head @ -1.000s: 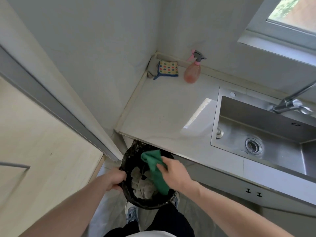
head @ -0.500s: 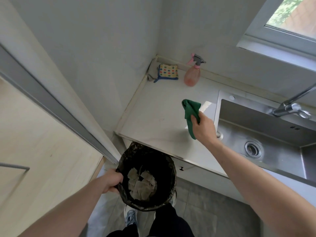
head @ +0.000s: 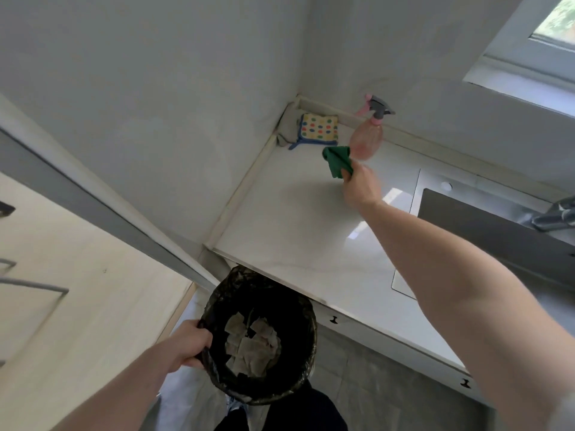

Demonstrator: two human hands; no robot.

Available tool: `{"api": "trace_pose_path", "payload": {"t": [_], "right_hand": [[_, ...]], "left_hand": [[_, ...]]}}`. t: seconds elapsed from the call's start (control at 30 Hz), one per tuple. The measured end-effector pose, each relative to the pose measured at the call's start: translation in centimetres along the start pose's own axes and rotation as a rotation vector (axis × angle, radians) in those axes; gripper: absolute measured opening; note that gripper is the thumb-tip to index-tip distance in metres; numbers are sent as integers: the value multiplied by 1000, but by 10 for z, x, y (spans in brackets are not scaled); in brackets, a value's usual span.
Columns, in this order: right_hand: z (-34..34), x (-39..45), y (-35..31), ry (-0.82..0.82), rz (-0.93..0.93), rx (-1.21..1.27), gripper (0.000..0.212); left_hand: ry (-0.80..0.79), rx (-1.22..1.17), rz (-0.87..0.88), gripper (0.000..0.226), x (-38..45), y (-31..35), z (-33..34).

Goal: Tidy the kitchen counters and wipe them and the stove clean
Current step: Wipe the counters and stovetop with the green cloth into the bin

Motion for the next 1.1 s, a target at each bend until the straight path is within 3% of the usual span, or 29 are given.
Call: {"api": "trace_pose_path", "payload": {"t": [0.17,0.3,0.53,0.87,0.97,1.1], "right_hand": [[61,9,-9,-178,58,23,31],[105,-10,-8,-322,36,-199,56],[98,-49,-28,-244,-166,-322,31],[108,-162,-48,-297,-303,-220,32],[96,-168,-45,-292,-268,-151,30],[62,-143,-33,-141,-133,-44,28]], "left_hand": [[16,-54,-15,33,6,-8,5],[23,-86,-27,32,9,-13,9],[-2,-77,-26,38,10,-17,13],[-1,-30,16,35,-2,-10,12],[-3,-22,25,35,-4,-10,8],[-5,-19,39,32,-9,-6,6]]}}
Point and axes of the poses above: each hand's wrist, its own x-axis towards the middle knuckle, its own z-axis out of the palm, y = z × x, the point moved 8 cm from there along x, towards the middle knuckle, and after that the axes turned 3 degrees about -z, right-handed, at the moved point
